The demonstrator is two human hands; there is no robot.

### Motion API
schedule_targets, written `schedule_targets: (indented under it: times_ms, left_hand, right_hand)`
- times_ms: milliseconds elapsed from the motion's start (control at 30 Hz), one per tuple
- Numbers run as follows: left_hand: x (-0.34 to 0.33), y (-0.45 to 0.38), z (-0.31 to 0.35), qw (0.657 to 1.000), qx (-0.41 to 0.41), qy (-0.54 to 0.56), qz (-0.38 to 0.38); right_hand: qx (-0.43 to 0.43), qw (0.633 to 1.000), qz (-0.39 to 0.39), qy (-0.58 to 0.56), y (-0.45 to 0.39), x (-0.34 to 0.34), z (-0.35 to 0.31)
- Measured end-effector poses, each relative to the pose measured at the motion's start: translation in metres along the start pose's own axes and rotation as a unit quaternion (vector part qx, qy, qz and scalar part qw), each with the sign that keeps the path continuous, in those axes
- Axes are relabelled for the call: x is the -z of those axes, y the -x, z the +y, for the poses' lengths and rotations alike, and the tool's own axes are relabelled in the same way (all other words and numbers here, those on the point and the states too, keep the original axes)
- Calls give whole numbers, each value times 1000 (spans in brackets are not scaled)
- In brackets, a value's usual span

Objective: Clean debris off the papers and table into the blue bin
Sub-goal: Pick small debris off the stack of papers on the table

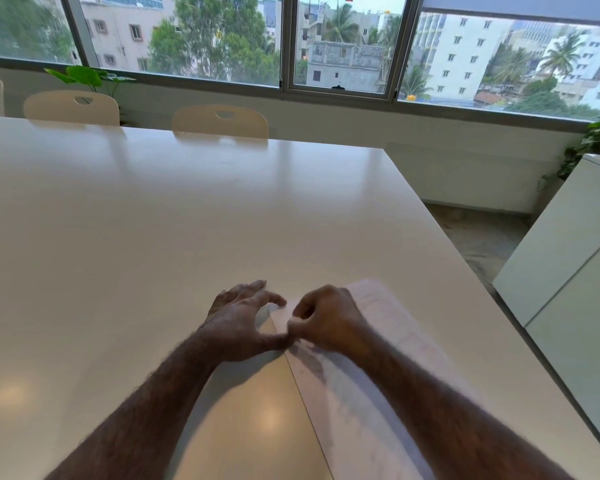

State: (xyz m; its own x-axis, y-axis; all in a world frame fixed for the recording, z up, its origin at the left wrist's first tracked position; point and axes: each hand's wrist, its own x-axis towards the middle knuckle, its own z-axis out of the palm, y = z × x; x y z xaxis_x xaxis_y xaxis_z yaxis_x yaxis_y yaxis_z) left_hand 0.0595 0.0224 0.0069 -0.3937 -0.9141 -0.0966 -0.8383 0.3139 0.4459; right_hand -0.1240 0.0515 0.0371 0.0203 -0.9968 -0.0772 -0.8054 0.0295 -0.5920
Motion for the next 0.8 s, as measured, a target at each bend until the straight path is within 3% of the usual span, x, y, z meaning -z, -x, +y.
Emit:
schedule_targets:
  times_ms: [133, 200, 333, 433, 500, 567, 700, 800]
  left_hand:
    - [-3, -1, -3, 1000, -4, 1, 0]
    - [-4, 0, -4, 1000, -3, -3, 0]
    - [-3, 2, -5, 1000, -1, -1, -2]
    - [-1, 0, -2, 1000, -5, 4, -2]
    - [-2, 0, -1, 1000, -5, 3, -1]
    - [-4, 0, -2, 1000, -5, 5, 6]
    - [-2, 0, -4, 1000, -2, 5, -4]
    - [0, -1, -2, 1000, -6, 2, -5]
  right_hand:
    - [-129, 974, 139, 124, -16, 40, 40]
    - [-119, 961, 187, 163, -12, 38, 44]
    - [3, 996, 61, 65, 9, -8, 4]
    - [-66, 985, 118, 107, -6, 21, 37]
    - [-141, 954, 192, 184, -10, 50, 64]
    - [-117, 941, 229, 221, -9, 49, 61]
    - [26, 985, 103, 134, 12, -8, 8]
    - [-87, 982, 129, 109, 1, 29, 38]
